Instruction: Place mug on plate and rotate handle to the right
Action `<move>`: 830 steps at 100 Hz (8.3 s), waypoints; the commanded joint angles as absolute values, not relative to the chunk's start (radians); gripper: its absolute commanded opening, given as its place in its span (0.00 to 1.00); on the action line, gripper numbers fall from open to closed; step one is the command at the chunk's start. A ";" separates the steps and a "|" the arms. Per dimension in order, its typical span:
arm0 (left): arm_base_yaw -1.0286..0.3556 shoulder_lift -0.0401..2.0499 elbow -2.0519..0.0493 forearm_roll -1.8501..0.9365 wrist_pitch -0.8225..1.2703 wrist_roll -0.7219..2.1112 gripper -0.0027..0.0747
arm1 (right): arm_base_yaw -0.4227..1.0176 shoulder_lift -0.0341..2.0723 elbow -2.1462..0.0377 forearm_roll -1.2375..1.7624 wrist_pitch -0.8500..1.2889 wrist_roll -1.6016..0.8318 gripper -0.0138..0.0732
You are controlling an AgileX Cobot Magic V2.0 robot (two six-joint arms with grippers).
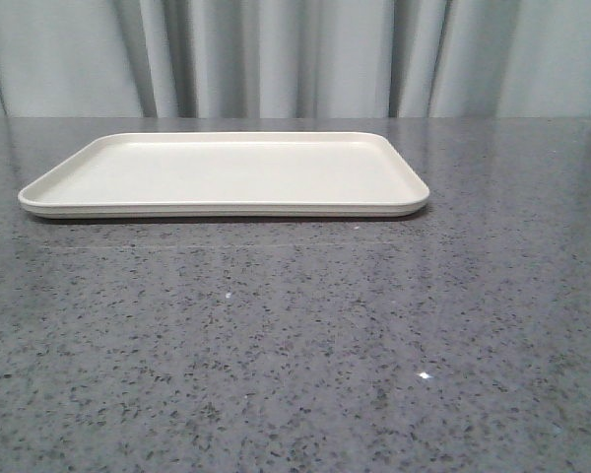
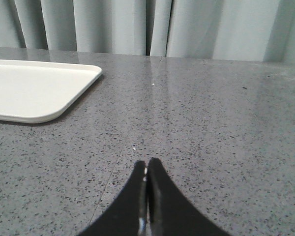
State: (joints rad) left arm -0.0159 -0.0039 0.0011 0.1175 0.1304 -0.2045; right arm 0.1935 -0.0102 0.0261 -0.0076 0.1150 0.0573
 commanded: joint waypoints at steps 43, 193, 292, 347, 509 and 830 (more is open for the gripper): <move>-0.015 -0.033 0.010 0.111 0.053 -0.209 0.01 | 0.186 -0.031 0.028 -0.017 0.042 0.052 0.08; -0.015 0.606 -0.892 -0.051 0.870 -0.224 0.01 | 0.186 0.664 -0.841 0.030 0.620 0.052 0.08; -0.015 0.731 -0.892 -0.063 0.961 -0.183 0.79 | 0.186 0.666 -0.841 0.030 0.678 0.052 0.74; -0.015 0.923 -0.892 -0.023 0.971 -0.182 0.79 | 0.186 0.666 -0.841 0.030 0.678 0.052 0.74; -0.281 1.421 -1.427 -0.271 0.911 -0.123 0.01 | 0.186 0.666 -0.841 0.030 0.685 0.052 0.74; -0.123 0.886 -0.893 -0.117 0.701 -0.088 0.76 | 0.245 0.729 -0.869 0.251 0.572 -0.017 0.72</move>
State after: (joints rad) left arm -0.1318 0.9411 -0.9048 -0.1111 0.7926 -0.0832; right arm 0.2091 0.6890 -0.8184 0.1441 0.6860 0.0383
